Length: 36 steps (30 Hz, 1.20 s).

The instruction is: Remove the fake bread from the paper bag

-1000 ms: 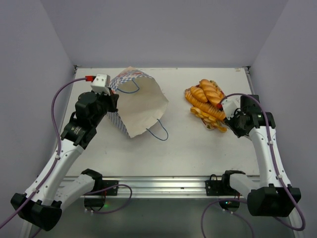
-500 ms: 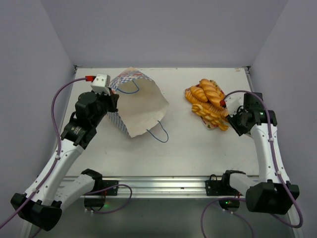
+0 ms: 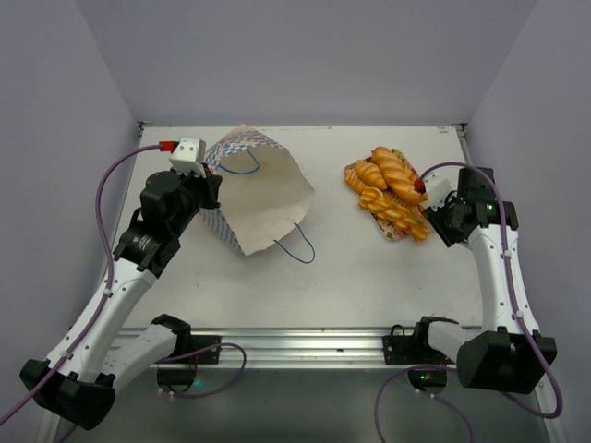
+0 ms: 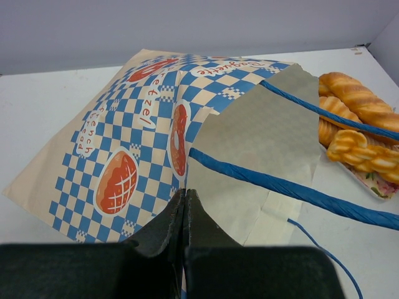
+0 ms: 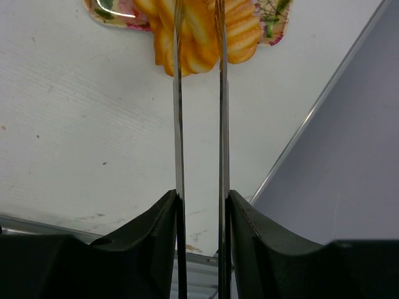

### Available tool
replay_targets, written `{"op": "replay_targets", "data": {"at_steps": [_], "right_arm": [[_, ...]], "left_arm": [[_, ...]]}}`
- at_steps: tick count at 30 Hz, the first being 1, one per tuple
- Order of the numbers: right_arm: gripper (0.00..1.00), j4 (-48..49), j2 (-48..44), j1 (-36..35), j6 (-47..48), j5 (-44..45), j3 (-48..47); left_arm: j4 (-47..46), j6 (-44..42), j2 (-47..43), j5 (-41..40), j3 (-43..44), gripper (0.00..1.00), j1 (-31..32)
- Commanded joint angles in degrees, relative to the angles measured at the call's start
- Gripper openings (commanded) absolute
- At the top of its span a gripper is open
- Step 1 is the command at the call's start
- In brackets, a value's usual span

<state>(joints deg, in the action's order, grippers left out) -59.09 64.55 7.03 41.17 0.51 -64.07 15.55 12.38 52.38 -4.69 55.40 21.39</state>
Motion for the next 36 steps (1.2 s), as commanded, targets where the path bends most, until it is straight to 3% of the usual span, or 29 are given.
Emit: {"op": "replay_targets", "data": {"at_steps": [1, 14, 20, 24, 32, 36], "right_arm": [[0.40, 2.6, 0.3, 0.9, 0.1, -0.2, -3.2], [0.40, 2.4, -0.4, 1.6, -0.3, -0.2, -5.1], [0.30, 1.1, -2.6, 1.9, -0.3, -1.6, -5.8], [0.20, -1.5, -5.5, 2.2, -0.2, -2.8, -6.2], [0.15, -7.5, -10.8, 2.2, 2.4, -13.9, -6.1], [0.12, -10.9, -12.3, 2.1, 5.7, -24.4, -5.6]], "left_arm": [[-2.1, -1.0, -0.3, 0.6, 1.3, 0.00, -0.5], [-2.1, -1.4, 0.2, 1.6, 1.9, 0.00, -0.5], [-2.2, -4.5, -0.4, 4.0, 2.2, 0.00, -0.5], [-0.9, -9.9, -1.1, 10.5, 2.5, 0.00, -0.6], [5.0, -26.6, -7.1, 21.9, 0.3, 0.00, -0.5], [6.9, -29.3, -10.3, 20.8, -0.3, 0.00, -0.5]]}}
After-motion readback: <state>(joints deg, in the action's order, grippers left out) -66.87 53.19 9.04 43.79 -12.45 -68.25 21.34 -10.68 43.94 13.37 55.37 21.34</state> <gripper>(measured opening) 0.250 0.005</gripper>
